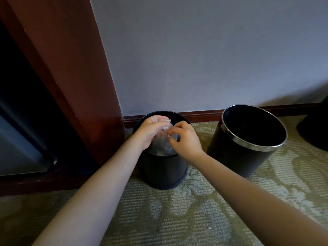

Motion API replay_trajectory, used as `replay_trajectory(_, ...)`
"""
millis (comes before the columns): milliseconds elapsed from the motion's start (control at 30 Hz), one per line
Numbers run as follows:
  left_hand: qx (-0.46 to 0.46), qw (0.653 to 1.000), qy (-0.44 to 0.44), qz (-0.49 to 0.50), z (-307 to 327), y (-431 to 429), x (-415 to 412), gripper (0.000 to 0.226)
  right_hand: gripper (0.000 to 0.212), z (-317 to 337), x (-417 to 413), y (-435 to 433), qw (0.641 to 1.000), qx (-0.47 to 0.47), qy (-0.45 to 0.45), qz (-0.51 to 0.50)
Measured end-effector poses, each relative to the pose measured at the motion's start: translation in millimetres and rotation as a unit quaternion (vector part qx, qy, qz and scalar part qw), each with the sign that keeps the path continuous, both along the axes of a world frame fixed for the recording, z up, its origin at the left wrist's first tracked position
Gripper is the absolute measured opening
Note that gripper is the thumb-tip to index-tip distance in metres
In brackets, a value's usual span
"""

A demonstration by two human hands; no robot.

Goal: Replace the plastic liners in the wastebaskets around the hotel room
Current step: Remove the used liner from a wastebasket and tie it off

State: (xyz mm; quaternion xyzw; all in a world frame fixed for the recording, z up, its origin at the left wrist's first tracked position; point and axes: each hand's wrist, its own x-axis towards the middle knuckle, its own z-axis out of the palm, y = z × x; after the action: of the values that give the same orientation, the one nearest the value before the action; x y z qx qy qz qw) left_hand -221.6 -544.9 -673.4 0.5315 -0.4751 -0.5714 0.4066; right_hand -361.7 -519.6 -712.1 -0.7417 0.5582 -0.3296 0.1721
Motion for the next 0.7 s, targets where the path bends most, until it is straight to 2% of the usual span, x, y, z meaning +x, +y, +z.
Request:
replay_trajectory(67,-0.020,0.999,-0.038,-0.012,0,1,1,0.033,0.021,4,-3,1,0.994,0.066,-0.090,-0.002)
replay_trajectory(133,-0.034,0.995,-0.086,-0.031,1,0,3,0.047,0.028,12,-6,0,0.967,0.116,-0.220,-0.055)
replay_trajectory(167,-0.041,0.991,-0.117,-0.055,4,0,4,0.055,0.029,15,-8,-3,0.957,0.129,-0.251,-0.073)
replay_trajectory(267,-0.056,0.968,-0.207,-0.128,12,0,5,0.082,0.042,22,-14,-8,0.942,0.196,-0.271,-0.009)
replay_trajectory(333,-0.062,0.960,-0.227,-0.154,19,2,3,0.087,0.044,27,-16,-7,0.926,0.230,-0.295,0.053)
replay_trajectory(433,-0.084,0.955,-0.230,-0.170,23,4,0,0.081,0.029,25,-18,-10,0.936,0.217,-0.267,0.074)
replay_trajectory(533,-0.120,0.958,-0.207,-0.160,22,5,1,0.057,0.009,22,-20,-14,0.963,0.182,-0.188,0.062)
replay_trajectory(600,-0.162,0.947,-0.249,-0.120,21,3,2,0.037,0.010,24,-22,-15,0.970,0.178,-0.155,0.064)
replay_trajectory(700,-0.245,0.903,-0.349,-0.056,15,2,3,0.017,0.016,27,-24,-19,0.972,0.188,-0.113,0.082)
